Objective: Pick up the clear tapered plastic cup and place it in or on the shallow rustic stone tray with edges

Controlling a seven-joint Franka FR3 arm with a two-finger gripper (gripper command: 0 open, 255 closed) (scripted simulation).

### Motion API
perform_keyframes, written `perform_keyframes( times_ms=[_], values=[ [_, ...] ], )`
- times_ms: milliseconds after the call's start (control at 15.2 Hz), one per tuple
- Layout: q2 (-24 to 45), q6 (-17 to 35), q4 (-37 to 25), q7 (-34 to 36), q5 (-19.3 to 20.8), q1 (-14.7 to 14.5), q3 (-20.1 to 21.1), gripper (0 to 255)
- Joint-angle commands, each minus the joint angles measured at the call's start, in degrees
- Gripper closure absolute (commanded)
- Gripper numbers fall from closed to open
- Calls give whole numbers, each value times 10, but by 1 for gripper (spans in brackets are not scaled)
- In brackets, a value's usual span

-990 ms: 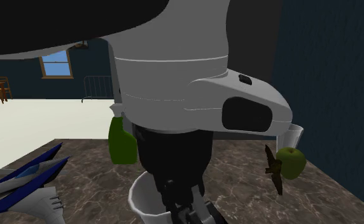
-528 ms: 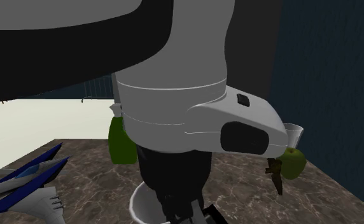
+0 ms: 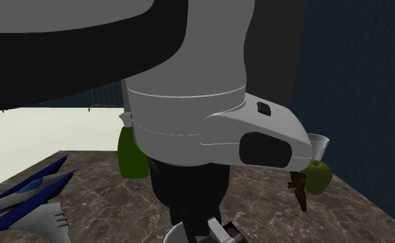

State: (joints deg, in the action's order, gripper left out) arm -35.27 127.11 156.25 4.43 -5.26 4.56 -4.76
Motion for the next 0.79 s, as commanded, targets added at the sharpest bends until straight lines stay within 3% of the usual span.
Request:
perform_keyframes(
  times_ms=[0,264,726],
  values=[
    [0,0,0,0,0,0,0,0],
    [-39,-88,-49,4,8,7,-2,0],
    [-39,-88,-49,4,8,7,-2,0]
  ],
)
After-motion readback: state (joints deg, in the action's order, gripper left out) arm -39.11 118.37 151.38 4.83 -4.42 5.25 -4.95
